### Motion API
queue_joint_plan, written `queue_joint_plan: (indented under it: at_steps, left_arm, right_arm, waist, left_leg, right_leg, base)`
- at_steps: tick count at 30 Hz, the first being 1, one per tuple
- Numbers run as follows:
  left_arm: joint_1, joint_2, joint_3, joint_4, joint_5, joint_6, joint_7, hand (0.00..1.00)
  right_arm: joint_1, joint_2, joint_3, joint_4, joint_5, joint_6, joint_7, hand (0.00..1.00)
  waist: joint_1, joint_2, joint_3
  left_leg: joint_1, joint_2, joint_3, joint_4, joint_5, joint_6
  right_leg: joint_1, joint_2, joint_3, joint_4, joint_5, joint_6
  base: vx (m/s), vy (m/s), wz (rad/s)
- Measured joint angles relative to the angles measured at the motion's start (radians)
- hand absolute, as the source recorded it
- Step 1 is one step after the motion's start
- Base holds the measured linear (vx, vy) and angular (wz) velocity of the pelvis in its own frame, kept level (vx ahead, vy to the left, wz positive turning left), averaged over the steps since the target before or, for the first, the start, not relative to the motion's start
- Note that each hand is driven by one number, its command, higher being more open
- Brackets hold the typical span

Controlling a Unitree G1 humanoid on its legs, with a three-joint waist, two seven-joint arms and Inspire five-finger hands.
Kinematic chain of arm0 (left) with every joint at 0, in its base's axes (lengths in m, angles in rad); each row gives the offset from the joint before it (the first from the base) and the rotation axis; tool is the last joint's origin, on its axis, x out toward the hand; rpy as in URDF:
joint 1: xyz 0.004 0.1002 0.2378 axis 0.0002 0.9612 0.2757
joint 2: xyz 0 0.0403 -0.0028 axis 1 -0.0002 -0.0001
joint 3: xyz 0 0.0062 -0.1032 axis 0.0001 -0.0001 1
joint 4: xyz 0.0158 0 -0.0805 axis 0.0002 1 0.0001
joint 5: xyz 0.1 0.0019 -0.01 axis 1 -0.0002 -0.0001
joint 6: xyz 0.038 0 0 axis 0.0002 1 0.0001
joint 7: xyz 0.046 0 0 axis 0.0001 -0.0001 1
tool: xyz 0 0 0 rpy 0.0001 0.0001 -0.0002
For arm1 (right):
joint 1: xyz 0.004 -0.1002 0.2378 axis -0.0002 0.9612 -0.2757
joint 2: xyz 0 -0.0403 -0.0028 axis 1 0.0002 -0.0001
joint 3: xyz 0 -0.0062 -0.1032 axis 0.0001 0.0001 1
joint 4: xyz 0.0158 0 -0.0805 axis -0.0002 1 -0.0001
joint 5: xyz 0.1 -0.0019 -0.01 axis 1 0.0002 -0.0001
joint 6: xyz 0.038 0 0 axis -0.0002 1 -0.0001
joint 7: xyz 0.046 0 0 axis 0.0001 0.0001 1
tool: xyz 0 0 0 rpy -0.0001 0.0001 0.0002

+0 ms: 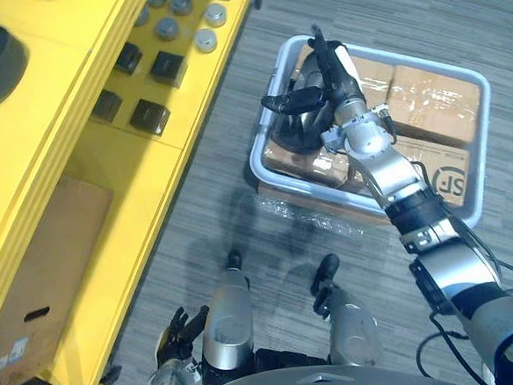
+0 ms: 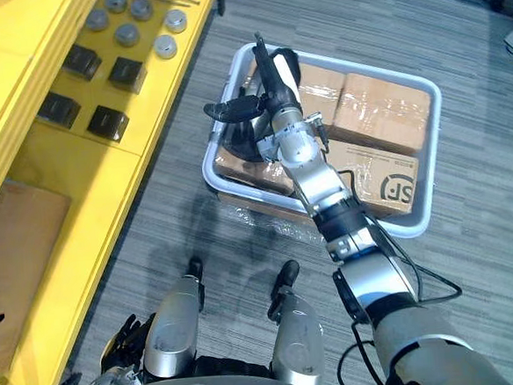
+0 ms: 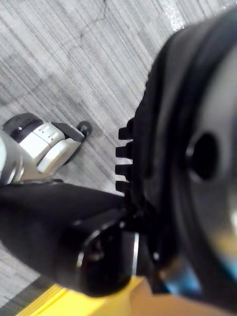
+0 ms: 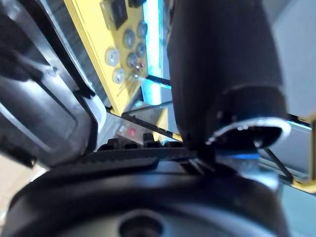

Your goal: Walk over and take three plastic housings, then place them on the shelf

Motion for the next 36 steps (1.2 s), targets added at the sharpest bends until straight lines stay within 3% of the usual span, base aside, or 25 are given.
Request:
queue_joint_plan:
  at_steps: [6, 13, 21, 31, 36]
  left_arm:
    - [-0.006, 0.007, -0.021, 0.006, -0.002, 0.003, -0.003, 1.00]
    - [-0.035, -0.003, -0.070, 0.052, -0.002, 0.001, -0.012, 1.00]
    - [-0.035, -0.002, -0.079, 0.059, -0.004, 0.002, -0.012, 1.00]
    - [-0.034, 0.000, -0.083, 0.083, -0.008, 0.001, 0.016, 1.00]
    - [-0.028, 0.011, -0.089, 0.086, -0.009, 0.000, 0.030, 1.00]
  right_arm:
    - [-0.099, -0.006, -0.003, 0.188, 0.080, 0.005, -0.019, 1.00]
    - [-0.117, -0.033, -0.036, 0.318, 0.080, 0.023, -0.109, 1.00]
    - [-0.047, -0.037, -0.091, 0.298, 0.113, 0.025, -0.149, 1.00]
    - [0.240, 0.069, -0.101, 0.049, 0.073, -0.009, -0.208, 1.00]
    - [0.352, 0.095, -0.100, -0.018, 0.057, -0.020, -0.214, 1.00]
  waist:
    - [0.029, 0.008, 0.000]
    - [0.047, 0.064, -0.001]
    - [0.037, 0.068, -0.001]
    - [-0.036, 0.066, -0.003]
    - [-0.045, 0.040, -0.016]
  left_leg:
    - [-0.030, -0.026, -0.041, 0.003, 0.017, 0.005]
    - [-0.056, -0.039, -0.049, 0.017, 0.019, 0.011]
    - [-0.060, -0.045, -0.040, 0.016, 0.026, 0.012]
    - [-0.030, -0.042, 0.013, 0.008, 0.015, 0.020]
    - [-0.022, -0.040, 0.029, 0.008, 0.007, 0.019]
  right_leg:
    - [-0.002, -0.025, -0.039, 0.004, 0.000, 0.001]
    - [-0.014, -0.039, -0.050, 0.010, 0.002, 0.005]
    - [-0.033, -0.048, -0.036, 0.028, 0.001, 0.004]
    - [-0.033, -0.047, 0.012, 0.006, 0.009, 0.014]
    - [-0.031, -0.043, 0.028, -0.006, 0.014, 0.017]
  base:
    - [-0.02, 0.019, 0.21]
    - [-0.03, 0.035, 0.06]
    - [0.00, 0.010, -0.02]
    - [-0.03, 0.033, -0.14]
    - [0.01, 0.035, -0.10]
